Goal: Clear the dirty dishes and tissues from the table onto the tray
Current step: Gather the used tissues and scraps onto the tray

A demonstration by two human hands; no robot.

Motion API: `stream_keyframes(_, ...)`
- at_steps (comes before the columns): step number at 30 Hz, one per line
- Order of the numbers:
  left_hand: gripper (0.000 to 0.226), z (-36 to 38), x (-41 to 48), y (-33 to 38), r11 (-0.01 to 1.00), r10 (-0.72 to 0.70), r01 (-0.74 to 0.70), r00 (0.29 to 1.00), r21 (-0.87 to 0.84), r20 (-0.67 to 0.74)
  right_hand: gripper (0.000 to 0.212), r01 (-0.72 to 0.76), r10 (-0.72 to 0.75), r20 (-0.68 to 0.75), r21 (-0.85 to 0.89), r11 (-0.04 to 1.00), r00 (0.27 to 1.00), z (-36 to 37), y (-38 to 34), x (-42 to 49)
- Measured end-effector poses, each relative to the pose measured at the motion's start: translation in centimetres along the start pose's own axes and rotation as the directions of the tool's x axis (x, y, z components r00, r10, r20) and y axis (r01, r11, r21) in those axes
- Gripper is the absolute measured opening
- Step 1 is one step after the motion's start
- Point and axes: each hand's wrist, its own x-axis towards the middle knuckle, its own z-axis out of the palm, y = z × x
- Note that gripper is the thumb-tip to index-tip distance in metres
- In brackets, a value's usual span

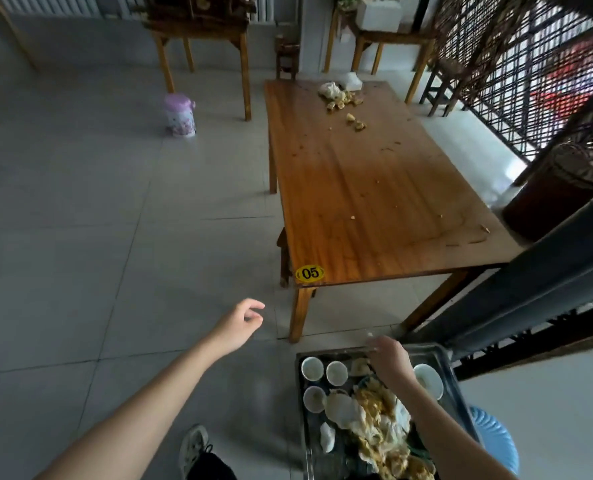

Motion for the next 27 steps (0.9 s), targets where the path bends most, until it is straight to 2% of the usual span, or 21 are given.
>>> stream_keyframes(5, 0.027, -8.0, 4.9, -1.4, 0.996, 0.089, -0.089, 0.996, 0.003, 0.023, 0.028, -0.079, 0.090, -0.108, 0.104, 0.991, 0.990, 3.7, -7.1, 0.7)
stream_keyframes(11, 0.026, -13.6, 8.7, -2.3, 0.984, 0.159, -0.171, 0.973, 0.055, 0.169, 0.028, -0.173, 0.187, -0.135, 0.106, 0.979, 0.973, 9.2, -12.2, -2.2)
stream_keyframes(21, 0.026, -15.4, 11.0, -4.4, 0.984, 0.144, -0.166, 0.948, 0.056, 0.284, 0.028, -0.309, 0.327, -0.192, 0.120, 0.943, 0.925, 10.8, -13.0, -5.3)
stream_keyframes(27, 0.024, -15.7, 11.1, -4.6, 0.984, 0.137, -0.165, 0.944, 0.068, 0.300, 0.027, -0.302, 0.327, -0.198, 0.143, 0.942, 0.924, 11.1, -13.4, -5.2)
